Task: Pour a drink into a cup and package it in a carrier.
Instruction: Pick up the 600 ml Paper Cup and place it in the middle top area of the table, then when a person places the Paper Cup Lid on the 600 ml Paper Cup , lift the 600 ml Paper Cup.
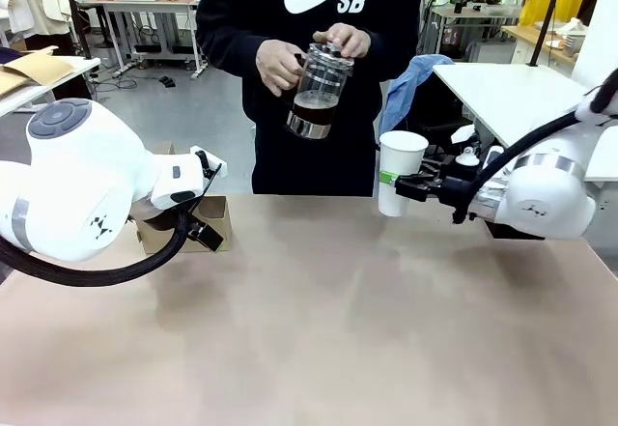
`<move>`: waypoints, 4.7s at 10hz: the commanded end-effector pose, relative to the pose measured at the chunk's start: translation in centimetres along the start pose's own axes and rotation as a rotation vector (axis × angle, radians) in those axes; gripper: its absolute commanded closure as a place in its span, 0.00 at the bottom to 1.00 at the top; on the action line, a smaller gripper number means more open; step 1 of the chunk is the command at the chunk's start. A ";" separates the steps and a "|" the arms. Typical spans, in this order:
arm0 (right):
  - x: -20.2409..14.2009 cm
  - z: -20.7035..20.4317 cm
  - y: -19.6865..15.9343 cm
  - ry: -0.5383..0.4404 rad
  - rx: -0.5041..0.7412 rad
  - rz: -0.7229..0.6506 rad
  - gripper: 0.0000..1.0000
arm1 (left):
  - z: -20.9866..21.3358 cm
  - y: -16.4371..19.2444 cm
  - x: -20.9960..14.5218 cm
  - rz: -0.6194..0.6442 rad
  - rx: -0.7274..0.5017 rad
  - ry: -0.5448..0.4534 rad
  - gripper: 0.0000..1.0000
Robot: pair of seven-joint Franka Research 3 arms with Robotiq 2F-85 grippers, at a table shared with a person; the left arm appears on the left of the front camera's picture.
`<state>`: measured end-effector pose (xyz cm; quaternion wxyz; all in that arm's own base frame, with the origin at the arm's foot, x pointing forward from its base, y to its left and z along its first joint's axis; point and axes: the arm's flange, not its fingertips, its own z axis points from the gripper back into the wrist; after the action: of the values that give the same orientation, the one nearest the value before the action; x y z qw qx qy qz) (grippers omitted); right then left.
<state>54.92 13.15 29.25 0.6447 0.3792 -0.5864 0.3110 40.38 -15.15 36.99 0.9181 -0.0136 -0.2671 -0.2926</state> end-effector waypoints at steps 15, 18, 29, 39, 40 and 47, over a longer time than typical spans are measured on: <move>-2.1 -2.3 -1.7 0.028 0.002 -0.006 0.20 | 0.0 0.0 0.0 0.000 -0.001 -0.001 0.00; -2.1 -2.3 -1.7 0.028 0.002 -0.006 0.20 | 0.0 0.0 0.0 0.000 -0.001 -0.001 0.00; -2.1 -2.3 -1.7 0.028 0.002 -0.006 0.20 | 0.0 0.0 0.0 0.000 -0.001 -0.001 0.00; -2.1 -2.3 -1.7 0.028 0.002 -0.006 0.20 | 0.0 0.0 0.0 0.000 -0.001 -0.001 0.00; -2.1 -2.3 -1.7 0.028 0.002 -0.006 0.20 | 0.0 0.0 0.0 0.000 -0.001 -0.001 0.00; -2.1 -2.3 -1.7 0.028 0.002 -0.006 0.20 | 0.0 0.0 0.0 0.000 -0.001 -0.001 0.00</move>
<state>57.54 14.00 26.52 0.6553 0.3757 -0.5695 0.3243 40.38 -15.16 37.00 0.9180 -0.0137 -0.2672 -0.2927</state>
